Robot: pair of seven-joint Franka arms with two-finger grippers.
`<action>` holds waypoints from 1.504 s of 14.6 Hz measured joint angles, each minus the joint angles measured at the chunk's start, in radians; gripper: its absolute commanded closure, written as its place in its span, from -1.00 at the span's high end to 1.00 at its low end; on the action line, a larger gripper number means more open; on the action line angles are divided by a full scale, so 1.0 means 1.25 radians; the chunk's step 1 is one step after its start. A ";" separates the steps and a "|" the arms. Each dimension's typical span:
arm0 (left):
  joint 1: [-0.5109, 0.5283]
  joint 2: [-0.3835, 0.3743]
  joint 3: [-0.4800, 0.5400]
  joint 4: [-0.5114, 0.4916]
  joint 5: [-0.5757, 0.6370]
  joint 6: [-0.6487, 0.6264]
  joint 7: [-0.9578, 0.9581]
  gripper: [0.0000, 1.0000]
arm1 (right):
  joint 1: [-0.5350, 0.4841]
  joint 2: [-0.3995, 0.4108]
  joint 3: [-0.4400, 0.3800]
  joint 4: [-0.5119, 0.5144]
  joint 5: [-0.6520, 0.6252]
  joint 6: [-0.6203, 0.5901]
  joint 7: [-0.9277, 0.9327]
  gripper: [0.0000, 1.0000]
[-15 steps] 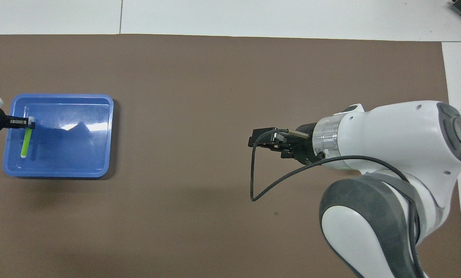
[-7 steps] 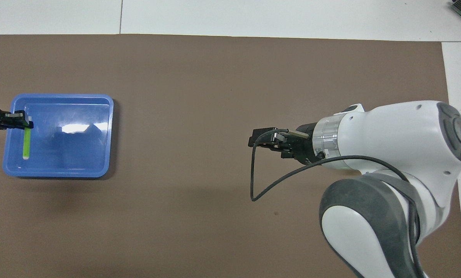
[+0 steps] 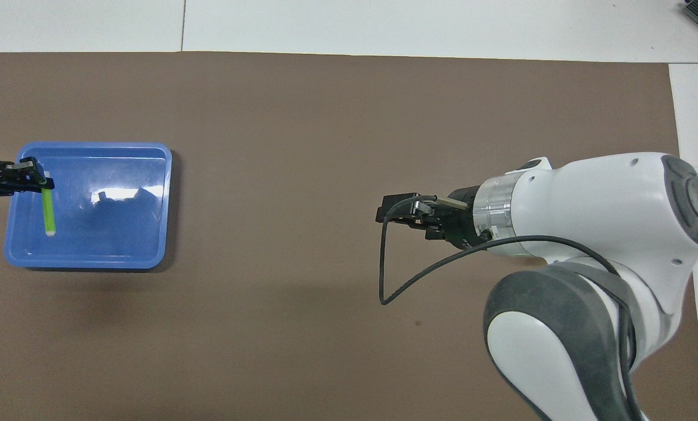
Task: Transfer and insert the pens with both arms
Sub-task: 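Lift the green pen with the left gripper toward the right gripper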
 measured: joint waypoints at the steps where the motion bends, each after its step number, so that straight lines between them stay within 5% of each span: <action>1: 0.000 -0.005 -0.003 0.000 -0.015 0.000 -0.044 -1.00 | 0.000 0.000 0.000 0.000 0.008 0.000 0.000 1.00; 8: -0.050 -0.039 -0.021 0.001 -0.057 0.016 -0.324 -1.00 | -0.002 0.000 -0.003 0.000 0.040 0.005 0.000 1.00; 22: -0.344 -0.111 -0.025 -0.097 -0.060 0.248 -0.888 -1.00 | 0.018 0.006 0.003 -0.002 0.091 0.105 0.039 1.00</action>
